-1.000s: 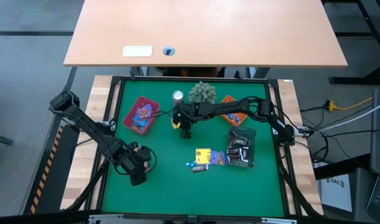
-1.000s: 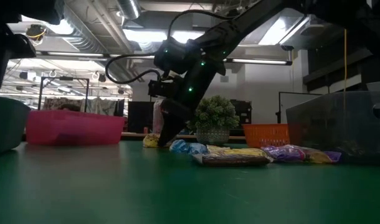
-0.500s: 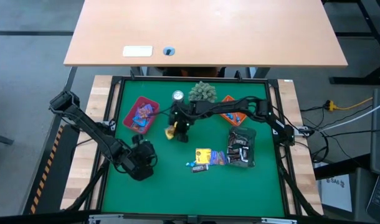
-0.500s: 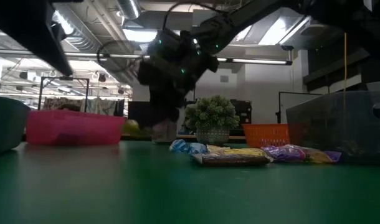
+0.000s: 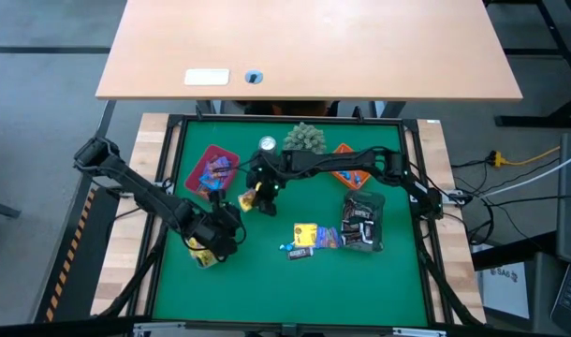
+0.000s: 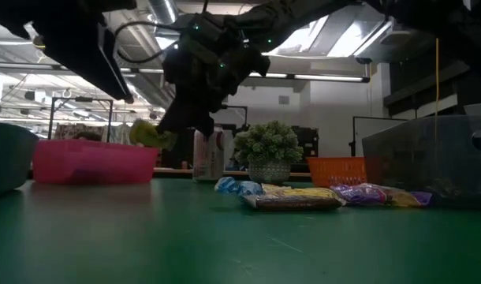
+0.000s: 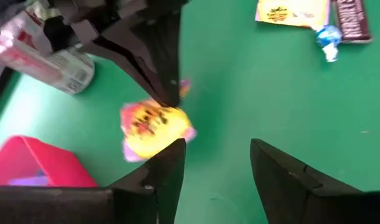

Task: Sort candy
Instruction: Put the yellow candy into the blue transparent bin

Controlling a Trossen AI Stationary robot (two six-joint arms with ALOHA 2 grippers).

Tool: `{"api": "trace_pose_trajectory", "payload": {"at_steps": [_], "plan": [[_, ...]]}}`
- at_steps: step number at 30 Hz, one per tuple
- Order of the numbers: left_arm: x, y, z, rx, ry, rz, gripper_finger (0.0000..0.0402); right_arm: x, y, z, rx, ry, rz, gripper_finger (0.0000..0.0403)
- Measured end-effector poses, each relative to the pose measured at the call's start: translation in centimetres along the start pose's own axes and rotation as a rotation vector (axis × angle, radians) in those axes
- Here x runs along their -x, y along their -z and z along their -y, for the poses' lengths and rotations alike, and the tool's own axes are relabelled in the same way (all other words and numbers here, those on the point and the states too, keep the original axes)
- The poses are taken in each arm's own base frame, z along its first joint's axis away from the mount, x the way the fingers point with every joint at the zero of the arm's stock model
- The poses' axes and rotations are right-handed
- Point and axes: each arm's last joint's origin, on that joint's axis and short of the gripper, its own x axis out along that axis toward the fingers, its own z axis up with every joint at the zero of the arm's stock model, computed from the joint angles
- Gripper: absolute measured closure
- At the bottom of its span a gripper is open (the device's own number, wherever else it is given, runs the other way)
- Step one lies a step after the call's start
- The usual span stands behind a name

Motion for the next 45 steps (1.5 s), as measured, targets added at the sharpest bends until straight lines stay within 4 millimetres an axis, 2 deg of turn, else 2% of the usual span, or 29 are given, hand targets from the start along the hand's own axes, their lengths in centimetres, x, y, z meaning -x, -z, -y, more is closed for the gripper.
{"api": "trace_pose_trajectory", "payload": {"at_steps": [10,17,28,33,38,45], "plan": [[-1.0,-0.7,-1.4,-0.096,-0.046,-0.021,0.0230,0.0,-0.2,-0.3,-0.041,-0.015,0.013,0.0403],[-1.2,-0.8,-1.6,-0.160,-0.037,-0.035,0.0230,0.0,-0.2,-0.4,-0.044,-0.020,0.014,0.0403],[-1.2,-0.8,-1.6,-0.205,-0.035,-0.036,0.0230,0.1,-0.9,-0.9,-0.111,-0.198,0.056,0.0403],[-1.2,-0.8,-1.6,-0.205,-0.035,-0.037,0.0234,0.2,-1.1,-0.9,-0.103,-0.209,0.070,0.0403],[-1.2,-0.8,-1.6,-0.205,-0.035,-0.037,0.0267,0.2,-1.1,-0.9,-0.103,-0.209,0.070,0.0403],[-1.2,-0.8,-1.6,-0.196,-0.035,-0.037,0.0352,0.2,-1.1,-1.0,-0.115,-0.209,0.066,0.0402]]}}
